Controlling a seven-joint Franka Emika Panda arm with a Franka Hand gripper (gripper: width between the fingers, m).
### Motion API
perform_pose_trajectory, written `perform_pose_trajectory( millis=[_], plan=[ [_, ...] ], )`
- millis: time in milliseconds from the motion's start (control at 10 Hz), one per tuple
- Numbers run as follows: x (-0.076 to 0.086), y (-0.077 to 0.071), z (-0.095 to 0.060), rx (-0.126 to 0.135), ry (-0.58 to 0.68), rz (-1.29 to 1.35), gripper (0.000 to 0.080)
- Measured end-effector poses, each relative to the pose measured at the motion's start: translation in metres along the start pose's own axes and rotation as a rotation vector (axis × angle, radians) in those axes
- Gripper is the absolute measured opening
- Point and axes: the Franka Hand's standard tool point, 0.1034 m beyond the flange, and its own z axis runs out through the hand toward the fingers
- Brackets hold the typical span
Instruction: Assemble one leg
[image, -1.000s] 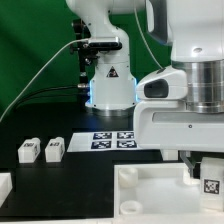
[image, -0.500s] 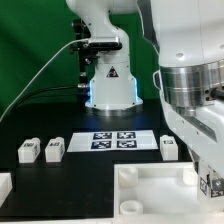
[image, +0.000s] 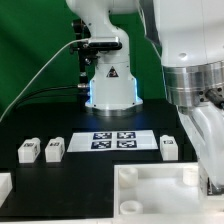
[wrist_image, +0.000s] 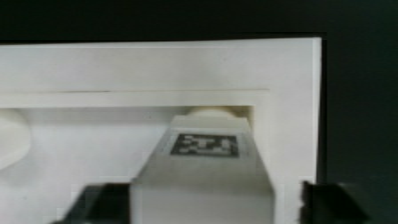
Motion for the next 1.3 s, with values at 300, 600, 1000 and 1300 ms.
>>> perform_pose_trajectory(
  millis=[300, 600, 1000, 1300],
  plan=[
    [-0.011, 0.003, 0.002, -0.008, 0.003, -0.318, 0.0638],
    [-0.011, 0.003, 0.002, -0.01, 0.005, -0.643, 0.0647],
    [-0.006, -0.005, -0.001, -0.046, 0.047, -1.273, 0.0649],
    [0.0, -0.008, -0.002, -0.053, 0.051, -1.6, 0.0649]
  ],
)
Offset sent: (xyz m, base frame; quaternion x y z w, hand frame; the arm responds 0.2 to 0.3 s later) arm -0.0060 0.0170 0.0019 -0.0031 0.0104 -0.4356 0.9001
